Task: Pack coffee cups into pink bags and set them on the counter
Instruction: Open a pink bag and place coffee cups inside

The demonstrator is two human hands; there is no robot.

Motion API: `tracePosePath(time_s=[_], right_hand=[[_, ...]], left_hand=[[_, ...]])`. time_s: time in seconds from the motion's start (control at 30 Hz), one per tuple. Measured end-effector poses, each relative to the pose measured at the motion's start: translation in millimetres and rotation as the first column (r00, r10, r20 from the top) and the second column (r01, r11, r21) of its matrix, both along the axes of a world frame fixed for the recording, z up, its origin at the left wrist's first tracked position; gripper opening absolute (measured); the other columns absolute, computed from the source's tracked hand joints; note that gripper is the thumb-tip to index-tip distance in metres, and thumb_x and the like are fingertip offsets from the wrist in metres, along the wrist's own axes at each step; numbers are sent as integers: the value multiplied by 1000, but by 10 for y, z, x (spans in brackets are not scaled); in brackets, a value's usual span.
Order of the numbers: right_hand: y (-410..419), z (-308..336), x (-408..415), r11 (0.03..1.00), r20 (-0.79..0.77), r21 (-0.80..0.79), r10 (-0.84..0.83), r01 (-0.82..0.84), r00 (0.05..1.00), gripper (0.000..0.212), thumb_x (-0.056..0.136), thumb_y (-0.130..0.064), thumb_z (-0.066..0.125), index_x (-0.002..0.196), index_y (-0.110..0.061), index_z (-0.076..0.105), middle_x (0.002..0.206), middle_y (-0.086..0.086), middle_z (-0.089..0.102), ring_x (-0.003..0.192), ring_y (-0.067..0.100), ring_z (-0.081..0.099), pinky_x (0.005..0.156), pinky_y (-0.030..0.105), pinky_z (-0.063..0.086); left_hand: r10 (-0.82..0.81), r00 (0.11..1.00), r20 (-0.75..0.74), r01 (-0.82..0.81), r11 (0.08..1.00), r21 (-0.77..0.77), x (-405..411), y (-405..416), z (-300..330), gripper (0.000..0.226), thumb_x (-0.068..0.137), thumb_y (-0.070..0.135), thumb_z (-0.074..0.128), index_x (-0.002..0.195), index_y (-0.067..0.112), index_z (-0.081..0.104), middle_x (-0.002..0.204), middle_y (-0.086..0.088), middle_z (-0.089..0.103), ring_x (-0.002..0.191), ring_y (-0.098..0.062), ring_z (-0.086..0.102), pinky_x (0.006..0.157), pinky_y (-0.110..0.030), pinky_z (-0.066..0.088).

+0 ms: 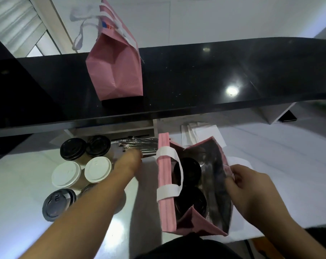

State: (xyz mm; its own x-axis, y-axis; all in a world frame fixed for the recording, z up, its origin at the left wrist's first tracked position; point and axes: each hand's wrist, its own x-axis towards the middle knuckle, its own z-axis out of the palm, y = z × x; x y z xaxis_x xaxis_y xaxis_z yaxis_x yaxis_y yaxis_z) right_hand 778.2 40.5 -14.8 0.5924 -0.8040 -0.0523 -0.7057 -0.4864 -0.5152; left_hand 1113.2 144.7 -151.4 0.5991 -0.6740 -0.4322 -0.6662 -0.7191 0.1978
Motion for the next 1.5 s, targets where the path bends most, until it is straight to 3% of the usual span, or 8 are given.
tracePosePath(time_s=[0.27, 0.57, 0.77, 0.93, 1.13, 1.33, 1.43, 1.5], right_hand=[[25, 2, 65, 998, 39, 39, -40, 39, 998, 45, 98, -49, 48, 67, -19, 58, 55, -4, 57, 51, 18, 50, 45, 36, 37], [1, 13, 175, 993, 12, 71, -96, 95, 995, 39, 96, -51, 48, 71, -26, 64, 64, -17, 63, 59, 9, 58, 44, 29, 38], [2, 20, 167, 994, 3, 63, -88, 88, 996, 39, 96, -47, 47, 67, -24, 59, 63, -18, 61, 59, 10, 56, 44, 27, 34], [3, -17, 137, 997, 32, 37, -63, 61, 998, 41, 97, -45, 50, 67, -18, 58, 53, -3, 54, 49, 18, 46, 45, 32, 33], [-26, -26, 98, 999, -3, -9, 33, -33, 999, 42, 97, -48, 46, 82, -14, 65, 60, 1, 63, 54, 21, 57, 51, 44, 47], [-100, -41, 99, 998, -79, 65, 27, -22, 997, 35, 101, -44, 46, 81, -22, 63, 64, -5, 66, 59, 15, 61, 57, 42, 55], [-124, -30, 110, 997, -95, 57, 54, -48, 994, 32, 101, -38, 49, 75, -22, 61, 60, -4, 63, 56, 15, 60, 55, 43, 54], [-127, -11, 125, 996, -93, 61, 65, -60, 994, 33, 100, -39, 49, 75, -22, 61, 60, -3, 64, 55, 15, 61, 56, 44, 55]], left_hand=[[-47, 994, 98, 51, 998, -46, 79, -57, -494, 34, 93, 5, 54, 123, 15, 67, 125, -11, 64, 114, -32, 63, 93, -44, 55], [-171, 967, 188, 171, 985, 17, 164, -94, -531, 39, 93, 6, 55, 126, 20, 69, 127, -8, 68, 118, -29, 64, 96, -40, 54], [-250, 959, 134, 230, 962, 146, 132, -181, -503, 29, 97, 11, 54, 122, 14, 69, 121, -9, 72, 112, -31, 70, 84, -37, 54], [-313, 944, 104, 293, 940, 174, 5, -117, -536, 30, 102, 21, 45, 124, 22, 65, 120, -7, 69, 111, -30, 68, 77, -34, 46], [-322, 945, 59, 308, 935, 179, -106, 79, -383, 28, 100, 17, 48, 124, 17, 61, 117, -7, 69, 106, -29, 68, 81, -37, 53], [-15, 998, -59, 12, 999, -45, -163, 406, 246, 19, 93, 34, 64, 87, 16, 66, 77, 0, 72, 69, -19, 66, 56, -30, 44], [163, 980, -111, -185, 957, -225, -242, 586, 722, 15, 84, 21, 66, 73, 12, 68, 58, -1, 70, 56, -16, 66, 54, -29, 48], [245, 963, -115, -270, 893, -359, -375, 672, 1061, 10, 85, 20, 67, 75, 17, 69, 60, 3, 71, 55, -16, 67, 59, -32, 52]])
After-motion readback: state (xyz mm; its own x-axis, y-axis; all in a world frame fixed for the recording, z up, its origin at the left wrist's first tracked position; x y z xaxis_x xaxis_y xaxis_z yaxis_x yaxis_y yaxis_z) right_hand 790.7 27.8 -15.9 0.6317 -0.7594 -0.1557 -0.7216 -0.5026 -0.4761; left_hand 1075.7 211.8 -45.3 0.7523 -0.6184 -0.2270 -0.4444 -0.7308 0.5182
